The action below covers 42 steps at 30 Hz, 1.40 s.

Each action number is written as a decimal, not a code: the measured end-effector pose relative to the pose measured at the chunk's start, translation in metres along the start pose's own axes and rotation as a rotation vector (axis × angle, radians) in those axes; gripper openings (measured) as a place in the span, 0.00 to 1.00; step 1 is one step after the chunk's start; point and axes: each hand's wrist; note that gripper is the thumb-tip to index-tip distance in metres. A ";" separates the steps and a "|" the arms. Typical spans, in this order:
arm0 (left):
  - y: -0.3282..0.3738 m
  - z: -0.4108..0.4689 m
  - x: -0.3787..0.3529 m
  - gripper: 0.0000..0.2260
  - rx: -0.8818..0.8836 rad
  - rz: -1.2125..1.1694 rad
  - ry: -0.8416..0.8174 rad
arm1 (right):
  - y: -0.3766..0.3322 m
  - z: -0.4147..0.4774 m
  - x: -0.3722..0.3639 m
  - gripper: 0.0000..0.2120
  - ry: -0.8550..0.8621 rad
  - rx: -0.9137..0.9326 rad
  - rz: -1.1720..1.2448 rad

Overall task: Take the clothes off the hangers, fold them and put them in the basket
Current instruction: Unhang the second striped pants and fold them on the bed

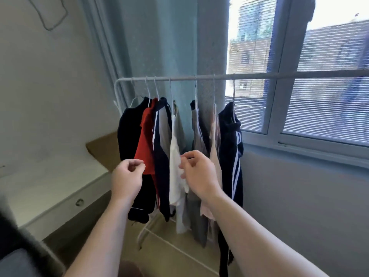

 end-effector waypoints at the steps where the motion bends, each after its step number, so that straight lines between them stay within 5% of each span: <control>1: 0.010 -0.001 -0.005 0.02 -0.033 -0.004 -0.018 | -0.002 0.000 0.008 0.05 0.037 0.005 -0.003; 8: 0.072 -0.004 -0.051 0.02 -0.254 -0.078 -0.190 | -0.014 0.002 0.075 0.04 0.291 0.058 -0.065; 18: 0.143 -0.030 -0.113 0.02 -0.521 0.147 -0.372 | -0.017 0.027 0.164 0.04 0.487 0.023 -0.107; 25: 0.161 -0.034 -0.165 0.03 -0.471 0.282 -0.387 | -0.012 0.046 0.202 0.07 0.461 -0.005 -0.084; 30: 0.164 -0.036 -0.218 0.21 -0.319 0.501 -0.439 | -0.001 0.045 0.229 0.08 0.445 -0.025 -0.062; 35: 0.160 -0.041 -0.254 0.26 -0.161 0.485 -0.423 | 0.011 0.042 0.256 0.07 0.418 -0.032 -0.061; 42: 0.146 -0.050 -0.278 0.18 -0.127 0.487 -0.335 | 0.019 0.044 0.288 0.07 0.415 -0.033 -0.089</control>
Point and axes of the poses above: each hand's wrist, its own z-axis towards the middle knuckle, its own x-axis out of the back of the hand, y = z × x, and after that the axes turned 1 degree about -x, right-handed
